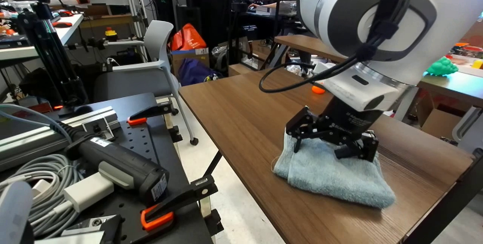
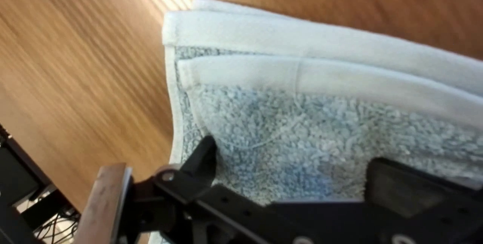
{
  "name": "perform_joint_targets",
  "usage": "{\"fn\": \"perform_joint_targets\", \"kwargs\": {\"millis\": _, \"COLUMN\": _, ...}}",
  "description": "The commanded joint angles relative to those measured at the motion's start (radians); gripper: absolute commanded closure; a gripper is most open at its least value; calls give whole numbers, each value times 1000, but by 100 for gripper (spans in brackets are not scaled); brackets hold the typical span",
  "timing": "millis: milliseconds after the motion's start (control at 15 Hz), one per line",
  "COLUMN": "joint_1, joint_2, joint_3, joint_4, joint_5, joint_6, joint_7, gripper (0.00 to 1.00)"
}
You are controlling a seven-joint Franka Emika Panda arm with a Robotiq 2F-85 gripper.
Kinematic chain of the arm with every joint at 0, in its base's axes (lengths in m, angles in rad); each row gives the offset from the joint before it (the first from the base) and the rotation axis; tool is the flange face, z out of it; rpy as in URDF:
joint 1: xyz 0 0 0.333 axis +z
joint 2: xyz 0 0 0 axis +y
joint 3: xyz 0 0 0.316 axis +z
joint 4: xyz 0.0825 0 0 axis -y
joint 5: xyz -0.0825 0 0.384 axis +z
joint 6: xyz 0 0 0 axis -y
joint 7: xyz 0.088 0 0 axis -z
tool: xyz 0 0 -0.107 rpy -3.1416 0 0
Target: Wipe the table with the cloth
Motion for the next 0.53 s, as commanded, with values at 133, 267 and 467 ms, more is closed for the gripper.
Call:
{"fn": "perform_joint_targets", "kwargs": {"millis": 133, "joint_1": 11, "joint_2": 130, "joint_3": 147, "joint_4": 99, "joint_5": 147, "joint_6": 232, "joint_7": -70, "gripper": 0}}
{"fn": "perform_joint_targets", "kwargs": {"millis": 267, "joint_1": 17, "joint_2": 150, "joint_3": 183, "joint_4": 110, "joint_5": 175, "joint_6": 302, "joint_7": -101, "gripper": 0}}
{"fn": "perform_joint_targets", "kwargs": {"millis": 467, "joint_1": 20, "joint_2": 176, "joint_3": 205, "joint_4": 120, "joint_5": 188, "joint_6": 378, "joint_7": -140, "gripper": 0}}
